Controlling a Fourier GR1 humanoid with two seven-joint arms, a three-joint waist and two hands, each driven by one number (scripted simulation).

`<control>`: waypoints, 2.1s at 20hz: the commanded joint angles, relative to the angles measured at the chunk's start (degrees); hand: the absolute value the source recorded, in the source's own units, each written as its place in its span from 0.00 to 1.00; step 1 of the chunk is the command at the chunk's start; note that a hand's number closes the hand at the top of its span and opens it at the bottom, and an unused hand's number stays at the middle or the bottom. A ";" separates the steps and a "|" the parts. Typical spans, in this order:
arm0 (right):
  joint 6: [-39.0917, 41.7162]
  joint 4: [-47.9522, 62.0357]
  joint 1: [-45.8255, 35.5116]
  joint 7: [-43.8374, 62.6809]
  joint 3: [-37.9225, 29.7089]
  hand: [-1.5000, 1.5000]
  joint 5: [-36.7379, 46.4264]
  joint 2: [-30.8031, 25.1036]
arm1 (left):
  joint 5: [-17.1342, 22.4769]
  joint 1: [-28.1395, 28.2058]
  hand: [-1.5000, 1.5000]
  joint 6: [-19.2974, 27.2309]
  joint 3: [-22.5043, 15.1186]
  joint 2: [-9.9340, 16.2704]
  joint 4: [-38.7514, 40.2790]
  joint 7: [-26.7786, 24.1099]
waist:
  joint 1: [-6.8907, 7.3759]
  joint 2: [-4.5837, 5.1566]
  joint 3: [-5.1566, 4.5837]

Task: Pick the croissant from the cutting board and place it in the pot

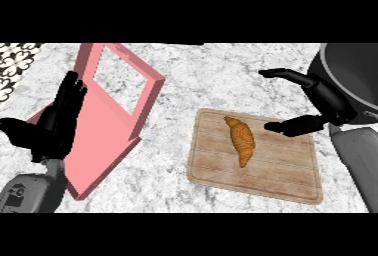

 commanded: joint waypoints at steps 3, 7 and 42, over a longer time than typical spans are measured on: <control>6.34 16.44 -11.51 -14.75 1.31 0.00 5.45 -2.90 | -0.35 0.42 0.50 -0.09 -0.32 0.64 -3.52 3.58 | -1.43 -0.58 -0.15; 13.12 14.71 -17.74 -5.09 7.96 0.00 10.40 -4.05 | 0.40 -2.79 0.50 0.38 1.74 0.75 -1.03 4.95 | -2.61 -0.81 -0.28; 18.96 14.72 -13.88 12.32 21.16 0.00 45.93 12.37 | -4.18 0.80 0.50 -2.92 6.12 -2.43 -4.93 6.00 | -3.74 -1.08 -0.24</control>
